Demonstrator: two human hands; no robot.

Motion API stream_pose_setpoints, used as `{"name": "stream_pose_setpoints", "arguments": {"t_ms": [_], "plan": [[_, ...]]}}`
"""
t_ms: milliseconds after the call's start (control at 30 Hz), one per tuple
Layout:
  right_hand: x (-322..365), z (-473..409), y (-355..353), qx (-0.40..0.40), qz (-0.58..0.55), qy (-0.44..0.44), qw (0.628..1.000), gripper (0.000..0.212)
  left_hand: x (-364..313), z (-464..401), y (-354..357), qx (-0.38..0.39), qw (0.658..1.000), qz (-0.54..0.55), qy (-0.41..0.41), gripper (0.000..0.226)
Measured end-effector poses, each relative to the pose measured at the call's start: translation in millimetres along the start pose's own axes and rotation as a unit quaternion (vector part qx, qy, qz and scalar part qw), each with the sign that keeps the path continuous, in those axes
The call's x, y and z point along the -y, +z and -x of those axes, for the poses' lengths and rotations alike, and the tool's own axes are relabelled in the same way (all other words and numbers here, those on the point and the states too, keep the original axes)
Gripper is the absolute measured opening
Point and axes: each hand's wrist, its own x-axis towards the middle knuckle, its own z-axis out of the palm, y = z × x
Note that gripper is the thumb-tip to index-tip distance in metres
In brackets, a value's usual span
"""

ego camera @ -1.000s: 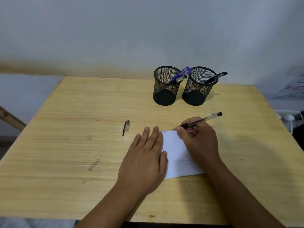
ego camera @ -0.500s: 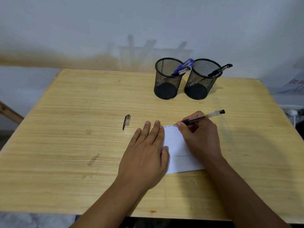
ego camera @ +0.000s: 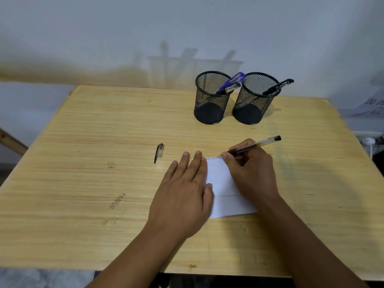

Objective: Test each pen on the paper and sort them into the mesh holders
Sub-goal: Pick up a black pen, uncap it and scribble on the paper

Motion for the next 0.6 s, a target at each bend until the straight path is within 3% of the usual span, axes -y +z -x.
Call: {"name": "stream_pose_setpoints", "arguments": {"t_ms": [600], "plan": [[-1.4,2.6,1.3,-0.010,-0.009,-0.018,1.000,0.010,-0.2,-0.1,0.7,0.002,1.000,-0.001,-0.005,0.063]]}}
